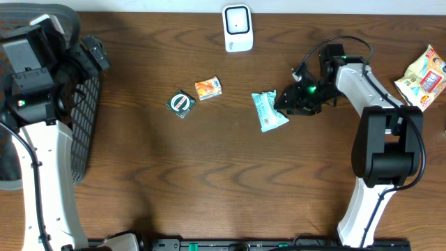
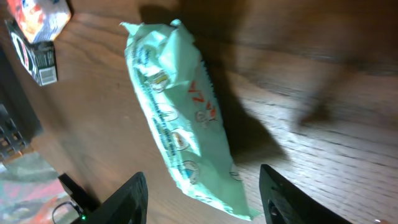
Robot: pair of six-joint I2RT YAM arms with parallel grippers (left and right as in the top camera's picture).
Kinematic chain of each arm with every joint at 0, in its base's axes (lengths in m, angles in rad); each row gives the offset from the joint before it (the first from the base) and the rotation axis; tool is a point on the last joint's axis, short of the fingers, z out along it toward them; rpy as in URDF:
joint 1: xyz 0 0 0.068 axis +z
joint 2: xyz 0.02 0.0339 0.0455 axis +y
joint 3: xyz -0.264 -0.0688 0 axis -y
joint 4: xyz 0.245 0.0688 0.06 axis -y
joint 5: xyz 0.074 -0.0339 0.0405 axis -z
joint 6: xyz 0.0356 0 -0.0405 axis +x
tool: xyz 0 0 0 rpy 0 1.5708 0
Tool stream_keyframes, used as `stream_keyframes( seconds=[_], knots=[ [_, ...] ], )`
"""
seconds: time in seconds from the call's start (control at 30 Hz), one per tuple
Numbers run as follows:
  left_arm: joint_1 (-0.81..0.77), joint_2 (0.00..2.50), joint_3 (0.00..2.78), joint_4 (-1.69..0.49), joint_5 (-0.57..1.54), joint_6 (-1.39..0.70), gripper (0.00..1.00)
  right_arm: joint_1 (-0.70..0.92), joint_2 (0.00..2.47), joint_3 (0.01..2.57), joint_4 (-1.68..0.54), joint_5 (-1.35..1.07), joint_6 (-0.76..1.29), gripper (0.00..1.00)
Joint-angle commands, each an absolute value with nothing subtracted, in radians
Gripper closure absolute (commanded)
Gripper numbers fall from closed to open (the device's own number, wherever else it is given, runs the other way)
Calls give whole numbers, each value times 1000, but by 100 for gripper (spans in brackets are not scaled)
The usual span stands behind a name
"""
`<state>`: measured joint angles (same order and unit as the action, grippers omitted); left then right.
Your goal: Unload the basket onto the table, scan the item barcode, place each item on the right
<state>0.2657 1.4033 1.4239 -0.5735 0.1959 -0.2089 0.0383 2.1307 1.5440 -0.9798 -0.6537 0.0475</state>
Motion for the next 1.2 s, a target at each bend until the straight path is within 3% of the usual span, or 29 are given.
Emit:
stream_keyframes(
  seconds=[0.0, 0.23, 0.37, 0.63, 0.7, 0.83, 1.0, 1.17],
  knots=[
    [279, 1420, 1429, -591, 134, -211, 2, 43, 2062, 1563, -986, -619, 20, 47],
    [279, 1420, 1429, -591, 134, -211, 2, 47, 1984, 1563, -968, -580, 20, 39],
    [279, 1420, 1429, -591, 134, -211, 2, 62, 1985, 1558, -916, -566, 21, 17],
    [279, 1420, 1429, -591, 134, -211, 2, 130, 1988, 1554, -825, -447, 21, 9],
    [279, 1420, 1429, -591, 134, -211, 2, 147, 1989, 1554, -822, -429, 21, 3],
    [279, 1420, 1429, -591, 134, -211, 2, 181, 1998, 1554, -822, -345, 45, 7],
    [279, 1420, 1429, -591, 134, -211, 2, 195, 2027, 1551, -822, -343, 53, 24],
    [279, 1420, 1429, -591, 134, -211, 2, 194, 2064, 1550, -833, -342, 54, 28]
  ],
)
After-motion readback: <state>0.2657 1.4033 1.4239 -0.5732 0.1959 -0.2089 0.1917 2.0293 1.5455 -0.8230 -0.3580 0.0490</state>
